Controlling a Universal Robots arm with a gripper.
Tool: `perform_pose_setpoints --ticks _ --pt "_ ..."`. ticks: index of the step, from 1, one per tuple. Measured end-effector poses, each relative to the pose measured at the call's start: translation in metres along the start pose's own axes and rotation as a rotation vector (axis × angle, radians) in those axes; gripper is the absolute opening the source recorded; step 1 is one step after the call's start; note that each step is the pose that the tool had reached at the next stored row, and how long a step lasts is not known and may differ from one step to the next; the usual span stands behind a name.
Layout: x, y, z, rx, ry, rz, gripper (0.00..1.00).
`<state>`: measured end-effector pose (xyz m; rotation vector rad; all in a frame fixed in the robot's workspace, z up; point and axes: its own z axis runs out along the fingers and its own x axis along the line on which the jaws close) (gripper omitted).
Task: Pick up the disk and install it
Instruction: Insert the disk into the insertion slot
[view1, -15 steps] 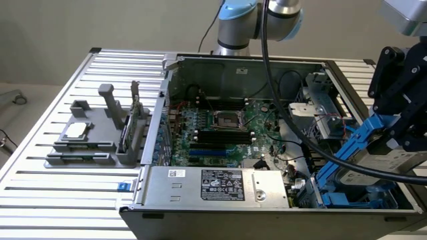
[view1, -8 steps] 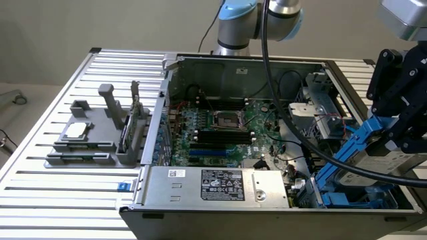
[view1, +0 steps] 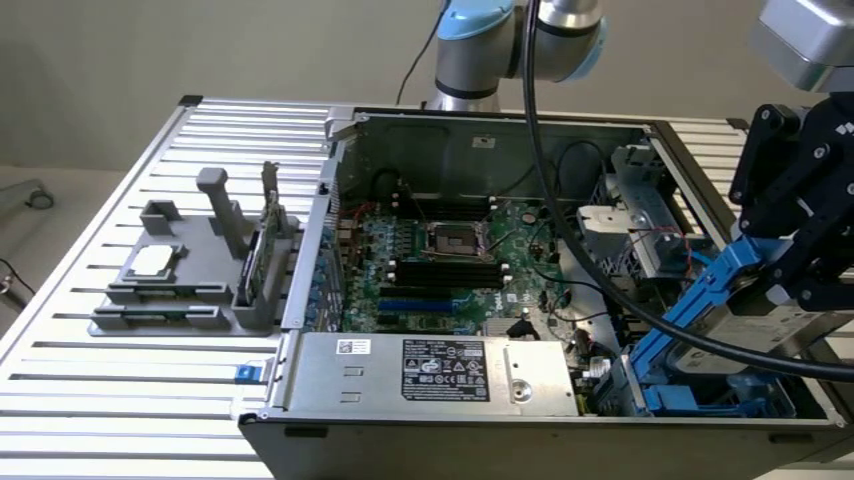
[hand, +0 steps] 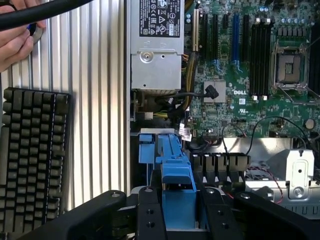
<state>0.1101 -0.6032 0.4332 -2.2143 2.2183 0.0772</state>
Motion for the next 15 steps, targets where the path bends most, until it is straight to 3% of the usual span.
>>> perform_pose_setpoints --ticks 14,15 --pt "0.0003 -0.0013 0.0038 -0.0117 0.0003 -0.013 0.34" --pt "0.0004 -0.0014 0.0043 -0.0123 0.0002 -0.014 0.41"
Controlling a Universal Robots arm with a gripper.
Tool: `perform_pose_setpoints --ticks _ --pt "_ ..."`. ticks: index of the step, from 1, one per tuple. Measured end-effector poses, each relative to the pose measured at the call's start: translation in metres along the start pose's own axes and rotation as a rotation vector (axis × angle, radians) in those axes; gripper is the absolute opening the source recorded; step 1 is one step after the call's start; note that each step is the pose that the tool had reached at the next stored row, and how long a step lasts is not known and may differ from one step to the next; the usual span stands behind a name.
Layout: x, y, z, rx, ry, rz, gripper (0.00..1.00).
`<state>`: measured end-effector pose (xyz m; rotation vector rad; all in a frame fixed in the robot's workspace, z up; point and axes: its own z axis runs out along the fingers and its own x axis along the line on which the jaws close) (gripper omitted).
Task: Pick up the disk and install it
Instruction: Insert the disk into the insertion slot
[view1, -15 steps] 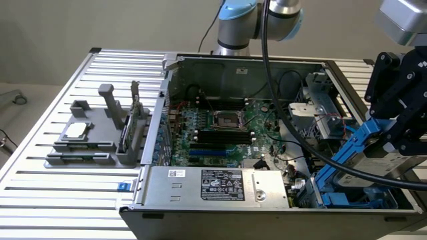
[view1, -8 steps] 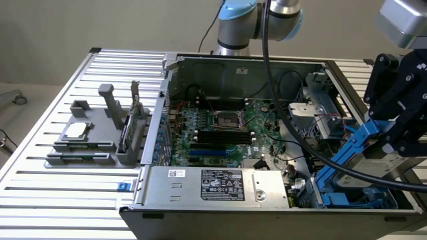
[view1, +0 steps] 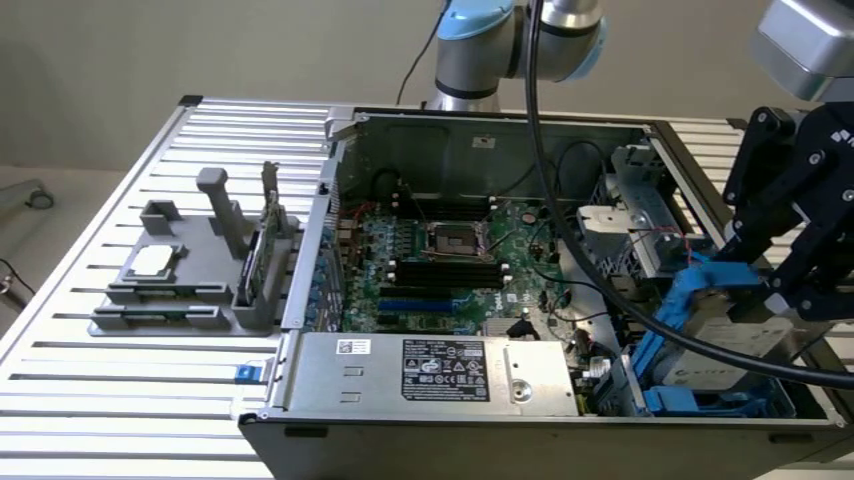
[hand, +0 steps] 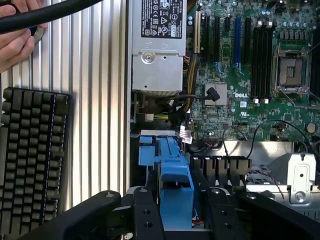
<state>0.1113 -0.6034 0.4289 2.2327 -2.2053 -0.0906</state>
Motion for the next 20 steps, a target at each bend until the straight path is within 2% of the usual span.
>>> perform_pose_setpoints --ticks 8,20 --pt "0.001 -0.0018 0.0021 -0.0065 0.0002 -0.008 0.41" --pt "0.0013 -0.0036 0.0047 -0.0072 0.0008 -0.019 0.39"
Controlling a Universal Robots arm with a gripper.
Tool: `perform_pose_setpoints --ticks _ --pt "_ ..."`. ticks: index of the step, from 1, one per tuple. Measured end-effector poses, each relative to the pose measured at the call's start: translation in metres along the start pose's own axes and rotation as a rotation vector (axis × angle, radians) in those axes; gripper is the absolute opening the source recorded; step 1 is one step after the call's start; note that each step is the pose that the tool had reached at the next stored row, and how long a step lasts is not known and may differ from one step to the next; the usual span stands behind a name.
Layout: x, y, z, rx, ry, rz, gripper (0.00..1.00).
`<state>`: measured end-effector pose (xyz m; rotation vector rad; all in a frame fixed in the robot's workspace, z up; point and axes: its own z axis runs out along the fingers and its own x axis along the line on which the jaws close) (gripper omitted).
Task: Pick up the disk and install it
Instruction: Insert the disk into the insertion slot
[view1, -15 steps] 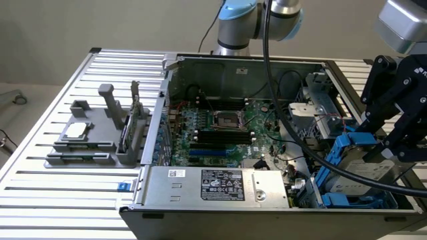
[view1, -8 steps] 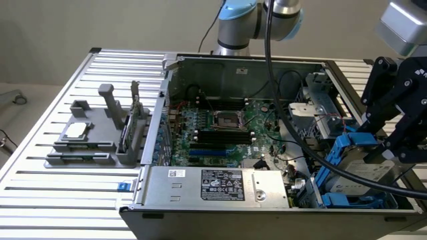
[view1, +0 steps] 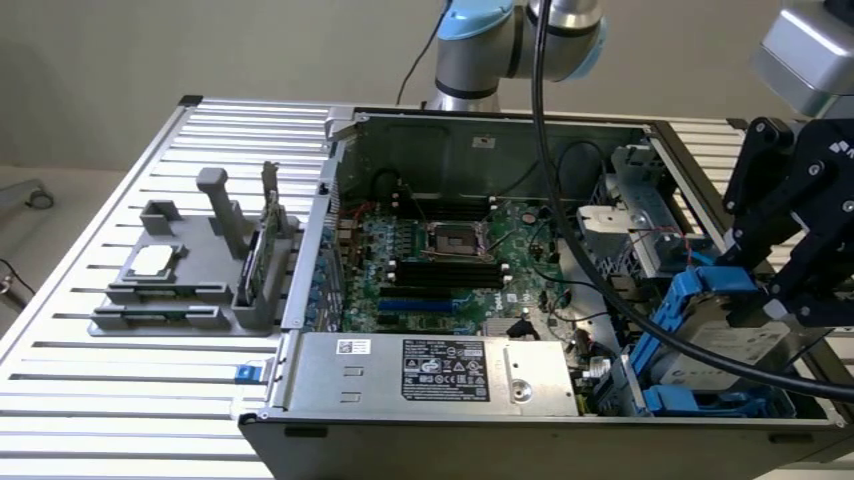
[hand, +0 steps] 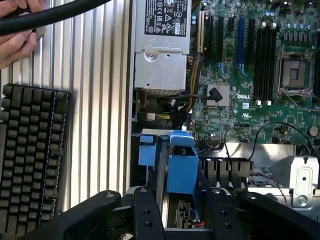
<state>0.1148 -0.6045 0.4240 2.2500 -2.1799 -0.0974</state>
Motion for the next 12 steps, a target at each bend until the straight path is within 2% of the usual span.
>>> perform_pose_setpoints --ticks 1,9,12 --pt "0.0 -0.0001 0.0001 0.0 -0.0003 0.0 0.33" --pt "0.0001 -0.0014 -0.0004 -0.0037 -0.0008 -0.001 0.33" --pt "0.0001 -0.0059 -0.0026 -0.0087 -0.0054 -0.001 0.33"
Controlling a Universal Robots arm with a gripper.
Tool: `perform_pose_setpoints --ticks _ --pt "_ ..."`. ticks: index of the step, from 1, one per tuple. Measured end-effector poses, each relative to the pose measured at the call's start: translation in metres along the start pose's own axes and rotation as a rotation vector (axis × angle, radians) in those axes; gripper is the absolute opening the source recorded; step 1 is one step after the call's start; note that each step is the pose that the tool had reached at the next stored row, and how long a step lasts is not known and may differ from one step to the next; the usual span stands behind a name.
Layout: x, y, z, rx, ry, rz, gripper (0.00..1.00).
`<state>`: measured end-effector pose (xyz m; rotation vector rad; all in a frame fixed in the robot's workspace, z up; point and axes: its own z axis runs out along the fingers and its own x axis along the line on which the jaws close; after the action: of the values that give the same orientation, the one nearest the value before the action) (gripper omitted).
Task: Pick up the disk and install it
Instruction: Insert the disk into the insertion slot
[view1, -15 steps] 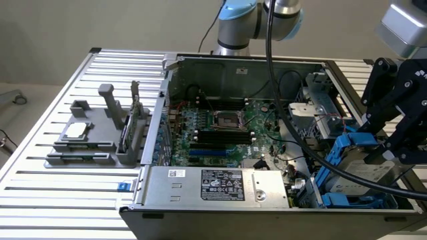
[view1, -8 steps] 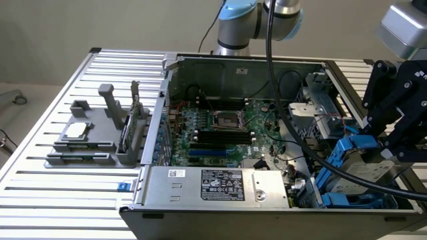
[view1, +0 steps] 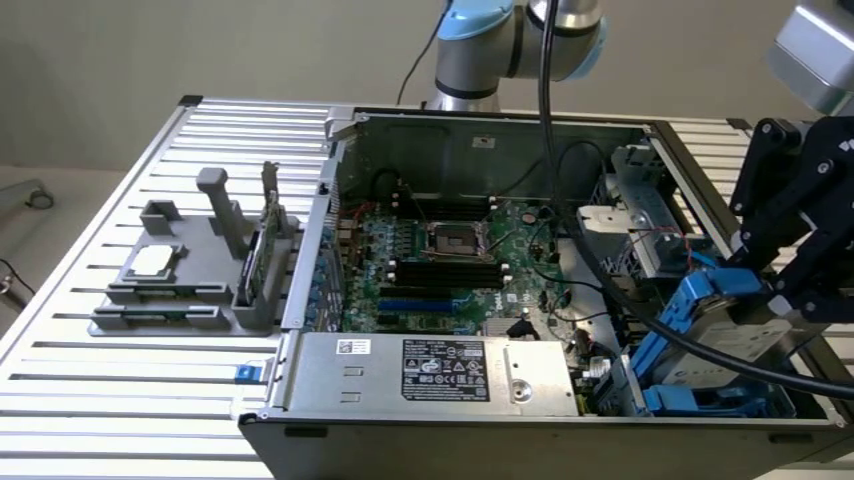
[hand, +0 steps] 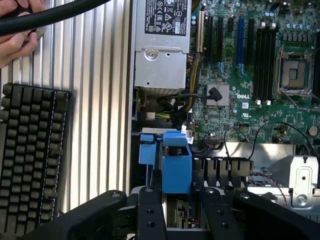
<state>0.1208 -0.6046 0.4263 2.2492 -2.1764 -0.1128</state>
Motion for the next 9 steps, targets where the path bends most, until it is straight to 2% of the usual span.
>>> perform_pose_setpoints --ticks 6,9 --pt "0.0 -0.0099 -0.0048 -0.0095 -0.0138 -0.001 0.33" --pt "0.001 -0.0138 -0.0057 -0.0123 -0.0223 -0.001 0.33"
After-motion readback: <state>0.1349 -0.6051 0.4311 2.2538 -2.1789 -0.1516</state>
